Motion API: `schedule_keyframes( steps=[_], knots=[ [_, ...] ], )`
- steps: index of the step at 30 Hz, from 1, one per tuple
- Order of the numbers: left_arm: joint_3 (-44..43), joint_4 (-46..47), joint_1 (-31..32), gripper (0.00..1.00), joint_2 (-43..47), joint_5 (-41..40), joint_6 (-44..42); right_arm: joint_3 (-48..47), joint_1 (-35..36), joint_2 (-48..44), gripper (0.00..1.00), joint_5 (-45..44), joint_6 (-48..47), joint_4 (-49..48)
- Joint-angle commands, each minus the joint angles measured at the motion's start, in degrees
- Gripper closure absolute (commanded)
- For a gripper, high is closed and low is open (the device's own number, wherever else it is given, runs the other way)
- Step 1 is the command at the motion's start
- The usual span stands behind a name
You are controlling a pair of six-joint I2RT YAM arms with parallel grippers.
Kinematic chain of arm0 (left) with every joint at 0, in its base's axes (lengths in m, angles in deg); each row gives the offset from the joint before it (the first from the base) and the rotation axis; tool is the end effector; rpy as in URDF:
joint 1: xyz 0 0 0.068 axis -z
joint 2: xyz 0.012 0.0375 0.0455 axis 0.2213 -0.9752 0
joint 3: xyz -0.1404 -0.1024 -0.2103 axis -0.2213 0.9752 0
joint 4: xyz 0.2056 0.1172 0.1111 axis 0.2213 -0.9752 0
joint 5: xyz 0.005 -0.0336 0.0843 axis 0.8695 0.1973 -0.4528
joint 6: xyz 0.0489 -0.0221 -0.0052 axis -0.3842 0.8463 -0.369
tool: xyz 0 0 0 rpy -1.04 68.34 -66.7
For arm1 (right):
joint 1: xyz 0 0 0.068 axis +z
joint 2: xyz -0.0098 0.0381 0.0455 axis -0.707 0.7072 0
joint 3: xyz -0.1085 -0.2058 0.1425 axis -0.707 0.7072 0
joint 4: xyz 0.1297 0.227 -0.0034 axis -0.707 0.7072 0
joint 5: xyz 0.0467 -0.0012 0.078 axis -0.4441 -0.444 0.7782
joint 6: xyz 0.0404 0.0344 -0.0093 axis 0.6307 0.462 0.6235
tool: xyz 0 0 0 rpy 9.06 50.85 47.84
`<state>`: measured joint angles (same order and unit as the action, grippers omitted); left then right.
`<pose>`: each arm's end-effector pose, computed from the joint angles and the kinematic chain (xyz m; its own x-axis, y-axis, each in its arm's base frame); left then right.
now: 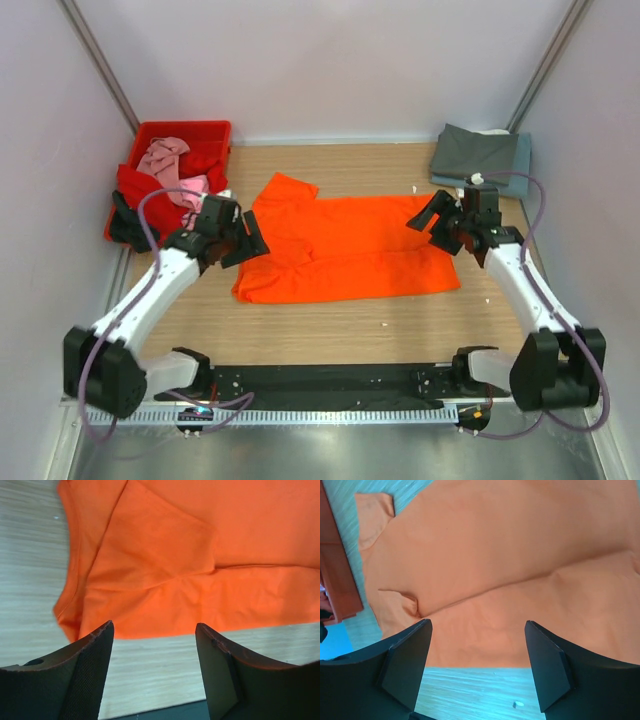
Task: Fold and stack the t-shirts
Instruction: Fold the tshirt
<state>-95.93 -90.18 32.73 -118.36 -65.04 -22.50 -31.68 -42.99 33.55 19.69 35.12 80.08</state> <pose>0.2194 -0.0799 0.2867 -0.7746 -0.3849 -0.5019 -0.1775 0.8939 -0.4116 0.2446 0.0165 0.2693 -0.6634 0.5630 -0.4930 0.2529 0.7887 0.5604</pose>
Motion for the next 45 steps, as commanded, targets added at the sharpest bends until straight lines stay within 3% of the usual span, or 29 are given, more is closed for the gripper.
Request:
schedule_keyframes(
  steps=[1, 5, 10, 20, 26, 29, 32, 35, 36, 41, 45],
  knots=[
    [3.5, 13.3, 0.4, 0.34, -9.0, 4.0, 0.8, -2.1, 0.5, 9.2, 0.19, 6.5, -1.3, -8.1],
    [2.5, 15.5, 0.8, 0.38, -19.7, 3.6, -0.4, -0.7, 0.5, 16.4, 0.20, 4.6, -2.0, -10.8],
    [5.9, 16.3, 2.3, 0.40, -22.6, 1.9, -1.0, 7.1, 0.5, 17.5, 0.20, 0.8, -2.0, -12.8],
    [14.3, 13.5, 11.4, 0.39, -20.5, -3.9, 5.1, 19.6, 0.5, 12.4, 0.20, -9.6, 2.3, -9.6],
    [16.4, 7.3, 20.0, 0.37, -11.8, -4.6, 11.9, 21.9, 0.6, -0.7, 0.14, -8.5, 5.3, -1.4],
    [10.9, 1.8, 20.2, 0.30, -8.2, -9.7, 10.8, 16.9, 0.8, -5.7, 0.10, -8.0, 6.1, 2.5],
    [-0.6, -3.9, 19.3, 0.16, -10.8, -16.5, 4.6, 7.7, 1.0, -6.1, 0.08, -11.2, 3.1, 7.1],
    [-16.1, -9.2, 15.7, 0.16, -16.7, -18.3, -2.5, 1.9, 0.9, -6.2, 0.08, -12.7, -0.7, 9.1],
    [-23.5, -9.7, 14.7, 0.14, -21.2, -17.7, -4.4, 0.6, 1.0, -6.3, 0.07, -12.6, -1.4, 9.9],
    [-39.5, -6.7, 5.7, 0.02, -35.6, -10.1, -13.8, 1.5, 0.9, -8.7, 0.08, -9.9, -2.2, 9.8],
    [-54.1, -6.7, 0.7, 0.04, -49.1, -5.9, -18.0, 0.9, 1.0, -10.4, 0.08, -4.9, -2.6, 11.2]
  ],
)
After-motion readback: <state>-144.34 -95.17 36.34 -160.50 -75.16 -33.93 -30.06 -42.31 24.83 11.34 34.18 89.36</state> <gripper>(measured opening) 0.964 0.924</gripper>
